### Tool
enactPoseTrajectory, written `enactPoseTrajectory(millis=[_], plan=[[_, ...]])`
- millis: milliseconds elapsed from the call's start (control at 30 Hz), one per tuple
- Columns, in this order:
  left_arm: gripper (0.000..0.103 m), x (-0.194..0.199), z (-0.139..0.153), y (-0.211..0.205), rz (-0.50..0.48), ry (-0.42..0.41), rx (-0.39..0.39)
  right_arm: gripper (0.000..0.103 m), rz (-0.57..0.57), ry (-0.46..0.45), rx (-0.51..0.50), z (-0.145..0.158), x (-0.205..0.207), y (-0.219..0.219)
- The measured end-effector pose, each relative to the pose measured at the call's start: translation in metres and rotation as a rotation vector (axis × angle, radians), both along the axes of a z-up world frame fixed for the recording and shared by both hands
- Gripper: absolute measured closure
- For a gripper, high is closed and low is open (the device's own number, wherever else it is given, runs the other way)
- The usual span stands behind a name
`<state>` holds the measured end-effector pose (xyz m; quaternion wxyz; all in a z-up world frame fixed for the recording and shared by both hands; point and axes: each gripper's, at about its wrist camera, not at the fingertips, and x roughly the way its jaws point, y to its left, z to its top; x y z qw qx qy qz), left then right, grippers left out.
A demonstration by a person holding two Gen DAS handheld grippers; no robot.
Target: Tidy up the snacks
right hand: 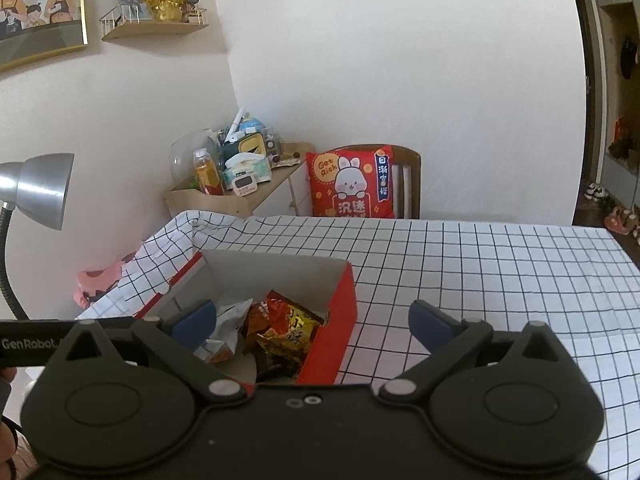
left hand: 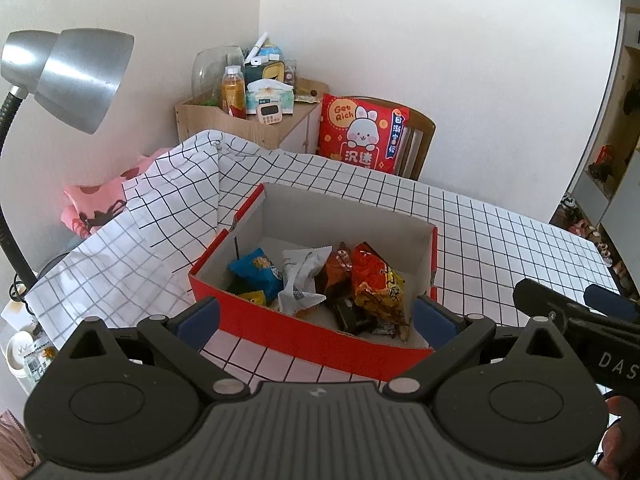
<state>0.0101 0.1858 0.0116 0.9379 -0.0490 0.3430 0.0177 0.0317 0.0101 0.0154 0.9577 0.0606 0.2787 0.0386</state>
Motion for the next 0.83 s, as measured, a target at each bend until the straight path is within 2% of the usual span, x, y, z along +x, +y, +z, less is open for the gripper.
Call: enactPoseTrajectory(millis=[833], plan=[[0.0,0.0017,-0.0024,-0.002,-0.024,0.02,-0.003,0.0,-0.028,0.036,0.021,-0.0048,0.0009,-0.006]])
